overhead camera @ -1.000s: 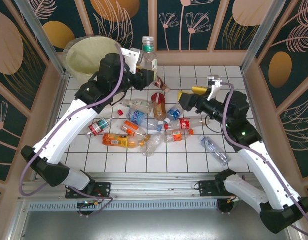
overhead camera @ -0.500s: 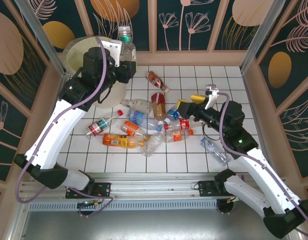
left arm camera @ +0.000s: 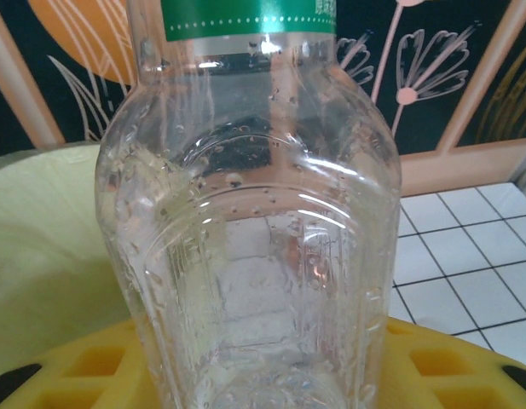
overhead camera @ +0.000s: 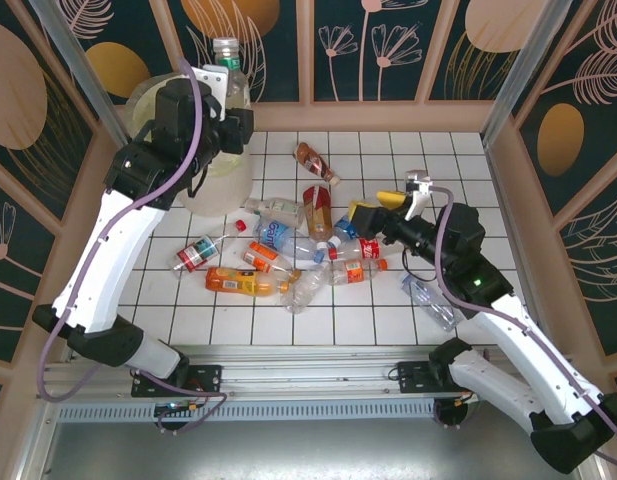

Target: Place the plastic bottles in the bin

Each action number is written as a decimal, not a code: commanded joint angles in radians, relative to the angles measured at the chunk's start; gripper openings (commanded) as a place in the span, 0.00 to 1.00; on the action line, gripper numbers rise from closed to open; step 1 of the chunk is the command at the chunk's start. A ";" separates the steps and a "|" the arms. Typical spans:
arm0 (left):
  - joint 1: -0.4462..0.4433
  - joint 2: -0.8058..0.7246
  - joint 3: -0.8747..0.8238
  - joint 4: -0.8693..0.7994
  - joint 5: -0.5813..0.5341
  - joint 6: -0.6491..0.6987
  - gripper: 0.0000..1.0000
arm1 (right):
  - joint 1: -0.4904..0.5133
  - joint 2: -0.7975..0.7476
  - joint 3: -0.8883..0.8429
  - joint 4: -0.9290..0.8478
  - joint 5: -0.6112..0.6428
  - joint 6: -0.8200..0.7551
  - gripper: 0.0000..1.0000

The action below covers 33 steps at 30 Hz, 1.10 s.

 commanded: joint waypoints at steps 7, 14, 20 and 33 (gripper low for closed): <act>0.152 0.121 0.086 -0.004 0.018 0.056 0.47 | 0.010 -0.020 -0.010 0.003 0.027 -0.017 0.92; 0.295 0.272 0.181 -0.014 0.113 0.070 0.47 | 0.012 -0.027 -0.034 -0.010 0.038 -0.019 0.92; 0.365 0.398 0.248 -0.089 0.145 0.066 0.47 | 0.011 -0.037 -0.052 -0.027 0.055 -0.020 0.92; 0.386 0.459 0.162 -0.124 0.152 0.046 0.51 | 0.011 -0.025 -0.058 -0.044 0.067 -0.035 0.92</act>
